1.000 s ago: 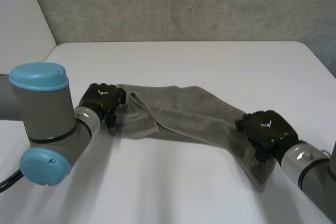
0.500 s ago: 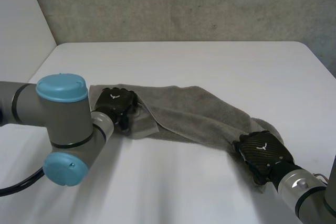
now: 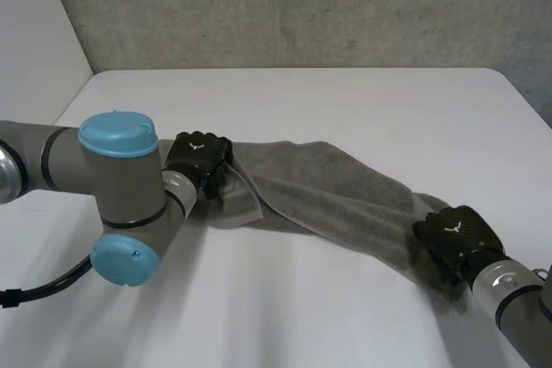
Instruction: Fold the towel.
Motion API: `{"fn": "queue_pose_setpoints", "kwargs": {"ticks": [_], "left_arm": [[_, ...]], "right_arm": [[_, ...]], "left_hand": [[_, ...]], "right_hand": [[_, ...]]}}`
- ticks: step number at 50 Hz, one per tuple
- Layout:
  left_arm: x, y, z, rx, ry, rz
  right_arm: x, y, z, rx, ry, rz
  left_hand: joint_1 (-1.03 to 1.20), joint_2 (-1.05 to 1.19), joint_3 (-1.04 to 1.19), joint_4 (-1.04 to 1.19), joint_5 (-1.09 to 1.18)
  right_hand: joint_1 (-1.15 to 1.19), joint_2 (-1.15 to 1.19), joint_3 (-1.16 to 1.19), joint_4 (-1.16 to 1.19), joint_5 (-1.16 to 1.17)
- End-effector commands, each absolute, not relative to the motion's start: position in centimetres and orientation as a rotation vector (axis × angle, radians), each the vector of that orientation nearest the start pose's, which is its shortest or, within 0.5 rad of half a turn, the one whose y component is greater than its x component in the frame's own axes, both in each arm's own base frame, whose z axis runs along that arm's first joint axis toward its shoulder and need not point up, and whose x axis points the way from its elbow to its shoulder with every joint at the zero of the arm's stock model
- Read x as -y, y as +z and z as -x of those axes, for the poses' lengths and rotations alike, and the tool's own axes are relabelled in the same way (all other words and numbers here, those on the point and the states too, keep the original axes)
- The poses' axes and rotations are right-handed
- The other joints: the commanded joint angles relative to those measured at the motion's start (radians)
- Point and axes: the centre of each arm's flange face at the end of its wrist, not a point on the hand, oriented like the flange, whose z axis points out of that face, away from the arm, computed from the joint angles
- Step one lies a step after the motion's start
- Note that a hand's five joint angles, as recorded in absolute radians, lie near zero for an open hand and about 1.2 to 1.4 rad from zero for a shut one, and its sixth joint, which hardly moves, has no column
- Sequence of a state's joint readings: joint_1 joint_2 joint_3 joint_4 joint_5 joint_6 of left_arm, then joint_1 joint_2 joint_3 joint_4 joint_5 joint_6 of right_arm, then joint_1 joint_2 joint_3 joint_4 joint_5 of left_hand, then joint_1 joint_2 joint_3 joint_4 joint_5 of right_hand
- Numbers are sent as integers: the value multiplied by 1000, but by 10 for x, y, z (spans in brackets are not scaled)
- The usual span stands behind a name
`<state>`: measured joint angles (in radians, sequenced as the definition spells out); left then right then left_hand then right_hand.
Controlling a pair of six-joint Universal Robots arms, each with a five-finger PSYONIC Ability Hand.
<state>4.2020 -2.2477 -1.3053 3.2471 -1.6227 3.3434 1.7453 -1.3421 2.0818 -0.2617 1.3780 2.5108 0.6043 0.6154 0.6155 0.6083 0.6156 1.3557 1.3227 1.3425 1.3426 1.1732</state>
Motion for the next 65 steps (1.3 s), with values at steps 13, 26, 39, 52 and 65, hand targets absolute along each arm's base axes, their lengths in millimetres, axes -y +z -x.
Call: {"fn": "queue_pose_setpoints", "kwargs": {"ticks": [13,26,39,52,65], "left_arm": [[281,149,317,-2519,-1922,-922],[277,145,317,-2530,-1905,-941],[278,141,318,-2534,-1899,-944],[278,140,317,-2535,-1897,-944],[279,139,318,-2537,-1894,-945]], "right_arm": [[235,147,-173,-2435,-1646,883],[220,148,-146,-2390,-1574,867],[235,127,-137,-2374,-1598,954],[263,119,-130,-2418,-1608,957],[276,125,-144,-2380,-1688,1039]], "left_hand": [[-56,-67,-67,-60,-242],[-59,-70,-70,-63,-245],[-59,-70,-70,-63,-245],[-62,-73,-73,-66,-248],[-65,-76,-76,-69,-251]], "right_hand": [[-998,-965,-984,-985,-990],[-1009,-976,-996,-996,-1001],[-974,-941,-961,-961,-966],[-945,-912,-932,-932,-937],[-237,-204,-224,-224,-229]]}}
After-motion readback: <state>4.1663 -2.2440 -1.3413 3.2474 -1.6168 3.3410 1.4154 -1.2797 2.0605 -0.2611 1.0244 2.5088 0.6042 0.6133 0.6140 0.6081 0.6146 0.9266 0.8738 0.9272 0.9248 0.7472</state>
